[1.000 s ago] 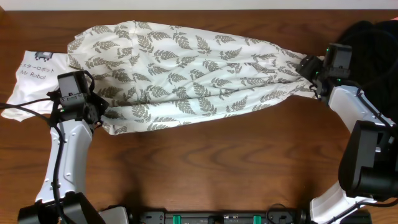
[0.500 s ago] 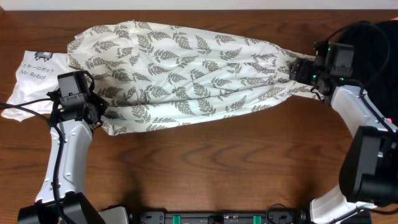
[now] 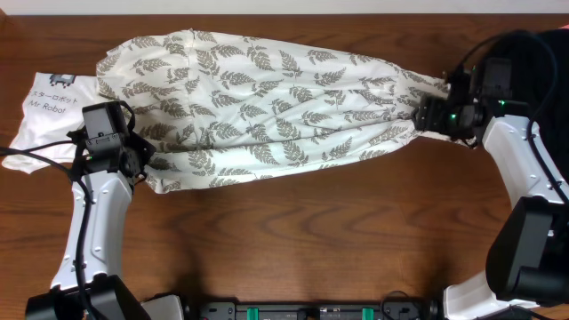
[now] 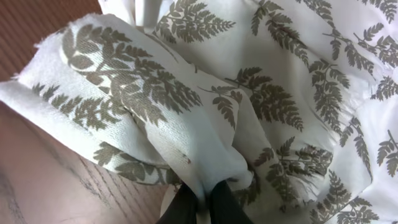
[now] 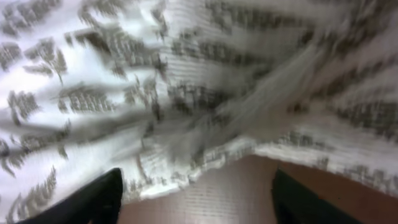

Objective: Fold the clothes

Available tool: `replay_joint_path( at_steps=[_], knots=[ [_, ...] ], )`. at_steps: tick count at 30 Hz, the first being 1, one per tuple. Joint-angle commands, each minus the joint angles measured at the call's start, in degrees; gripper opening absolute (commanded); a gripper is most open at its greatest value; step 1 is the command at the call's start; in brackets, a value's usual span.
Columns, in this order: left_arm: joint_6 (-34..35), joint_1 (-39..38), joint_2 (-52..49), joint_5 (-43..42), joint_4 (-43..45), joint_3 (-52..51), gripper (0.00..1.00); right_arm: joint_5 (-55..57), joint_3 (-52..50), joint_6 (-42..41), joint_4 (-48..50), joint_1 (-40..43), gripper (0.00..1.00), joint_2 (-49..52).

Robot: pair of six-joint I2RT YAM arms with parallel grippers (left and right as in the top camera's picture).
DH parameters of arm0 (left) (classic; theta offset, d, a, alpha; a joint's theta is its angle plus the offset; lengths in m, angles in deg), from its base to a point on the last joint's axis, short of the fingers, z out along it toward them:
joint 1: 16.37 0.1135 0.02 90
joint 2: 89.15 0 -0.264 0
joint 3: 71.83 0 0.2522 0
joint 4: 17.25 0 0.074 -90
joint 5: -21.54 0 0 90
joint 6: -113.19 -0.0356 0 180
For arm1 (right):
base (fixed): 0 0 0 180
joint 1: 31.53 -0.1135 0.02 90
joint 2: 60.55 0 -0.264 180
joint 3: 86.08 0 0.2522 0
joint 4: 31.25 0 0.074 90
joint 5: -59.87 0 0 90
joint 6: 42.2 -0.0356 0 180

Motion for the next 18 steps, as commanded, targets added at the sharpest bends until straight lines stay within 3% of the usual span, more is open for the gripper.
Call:
replay_joint_path(
  at_steps=[1,10,18],
  knots=[
    [-0.8,0.0,-0.3,1.7,0.0,1.3,0.07,1.9,0.9,0.7,-1.3,0.1,0.63,-0.7],
    [-0.8,0.0,-0.3,1.7,0.0,1.3,0.07,5.3,0.6,0.7,-0.8,0.0,0.27,1.7],
    [-0.8,0.0,-0.3,1.7,0.0,1.3,0.07,5.3,0.6,1.0,6.9,0.0,0.03,8.8]
  ],
)
